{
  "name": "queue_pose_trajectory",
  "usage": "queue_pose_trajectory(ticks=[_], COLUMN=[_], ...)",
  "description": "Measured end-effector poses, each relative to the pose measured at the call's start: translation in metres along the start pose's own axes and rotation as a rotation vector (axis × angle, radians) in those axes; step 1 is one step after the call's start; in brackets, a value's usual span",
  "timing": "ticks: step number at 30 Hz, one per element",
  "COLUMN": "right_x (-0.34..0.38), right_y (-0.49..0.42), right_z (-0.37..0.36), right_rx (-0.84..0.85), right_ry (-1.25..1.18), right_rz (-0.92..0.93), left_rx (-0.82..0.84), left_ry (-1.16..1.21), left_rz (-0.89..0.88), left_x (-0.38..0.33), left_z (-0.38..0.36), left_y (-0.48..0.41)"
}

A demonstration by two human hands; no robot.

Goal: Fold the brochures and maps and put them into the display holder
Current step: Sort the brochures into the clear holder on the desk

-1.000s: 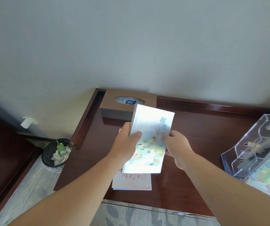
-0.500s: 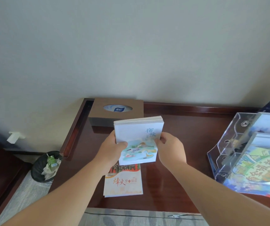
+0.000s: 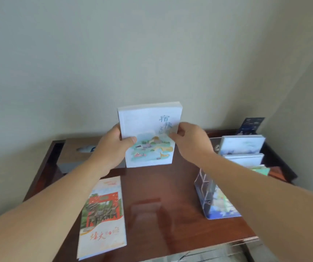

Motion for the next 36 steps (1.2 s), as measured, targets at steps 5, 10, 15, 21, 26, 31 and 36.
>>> queue_pose_trajectory(ticks=[5, 10, 15, 21, 26, 31, 36], right_x=[-0.012, -0.04, -0.097, -0.152, -0.16, -0.166, -0.177], right_y=[-0.025, -0.052, -0.068, -0.076, -0.079, -0.078, -0.076], right_z=[0.111, 0.195, 0.23, 0.231, 0.232, 0.232, 0.203], right_rx=[-0.11, -0.161, -0.104, -0.002, 0.012, 0.054, 0.138], right_ry=[0.033, 0.041, 0.012, -0.028, -0.073, -0.059, -0.056], right_rz=[0.06, 0.128, 0.128, 0.097, 0.116, 0.109, 0.066], left_rx=[0.029, -0.02, -0.025, 0.006, 0.029, 0.067, 0.078], left_ry=[0.069, 0.073, 0.049, 0.034, 0.042, 0.067, 0.115], left_rz=[-0.124, -0.2, -0.15, -0.033, -0.005, 0.071, 0.203], left_x=[-0.095, -0.162, -0.179, -0.169, -0.173, -0.167, -0.134], left_z=[-0.055, -0.113, -0.177, -0.225, -0.228, -0.232, -0.24], left_y=[-0.027, -0.054, -0.068, -0.067, -0.067, -0.064, -0.059])
Point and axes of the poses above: each hand's wrist, its own y-axis away from the middle knuckle, its own z-axis out of the back of the hand, x = y × z, the point moved 9 cm from there along -y, towards the middle knuckle, and after that the axes turned 3 degrees about x, right-handed, at the moved point
